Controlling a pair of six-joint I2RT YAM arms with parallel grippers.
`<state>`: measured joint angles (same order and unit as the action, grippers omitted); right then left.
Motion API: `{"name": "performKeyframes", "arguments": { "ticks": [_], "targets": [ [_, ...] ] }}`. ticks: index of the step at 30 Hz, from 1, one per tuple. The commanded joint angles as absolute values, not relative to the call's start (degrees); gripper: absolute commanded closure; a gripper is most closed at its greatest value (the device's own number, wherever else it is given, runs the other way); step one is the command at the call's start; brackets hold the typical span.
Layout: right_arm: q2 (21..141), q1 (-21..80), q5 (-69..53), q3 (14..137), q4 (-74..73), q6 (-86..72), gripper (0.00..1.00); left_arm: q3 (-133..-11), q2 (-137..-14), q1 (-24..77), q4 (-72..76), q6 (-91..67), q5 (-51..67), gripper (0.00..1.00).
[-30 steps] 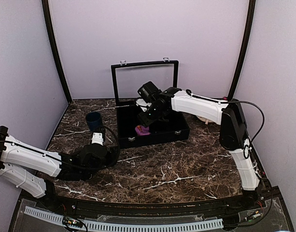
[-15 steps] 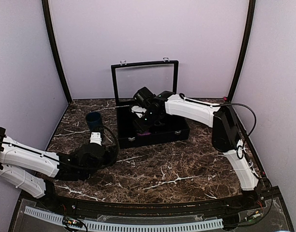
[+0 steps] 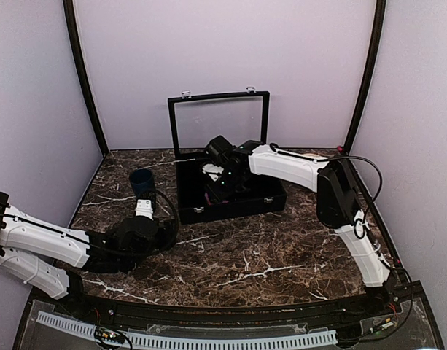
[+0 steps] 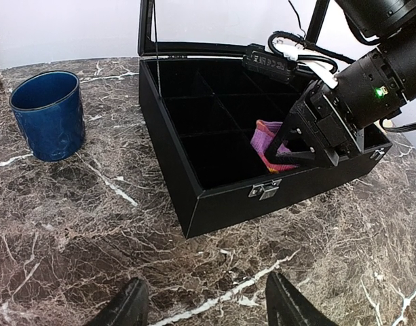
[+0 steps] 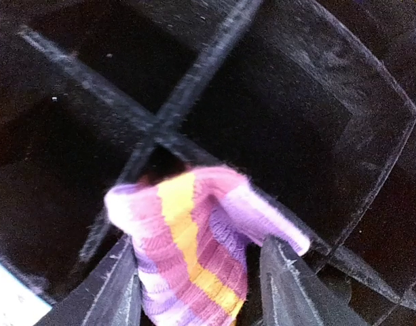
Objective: Roll the socks
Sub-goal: Place the sock in the storage box.
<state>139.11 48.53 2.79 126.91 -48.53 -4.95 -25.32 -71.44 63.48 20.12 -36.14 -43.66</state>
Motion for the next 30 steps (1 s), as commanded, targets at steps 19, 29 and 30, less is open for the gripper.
{"name": "performKeyframes", "arguments": {
  "ticks": [19,29,30],
  "targets": [
    [145.3,45.1,0.8,133.1,-53.0,-5.9,0.64,-25.8,-73.7,62.0,21.0,-35.4,-43.6,0.39],
    [146.8,44.9,-1.1,135.2,-55.5,-5.0,0.62,-26.2,-73.9,62.1,20.2,-36.3,-43.2,0.39],
    [145.6,44.9,-0.9,133.9,-54.2,-5.0,0.6,-26.2,-73.8,62.1,20.2,-36.3,-43.2,0.39]
  ]
}}
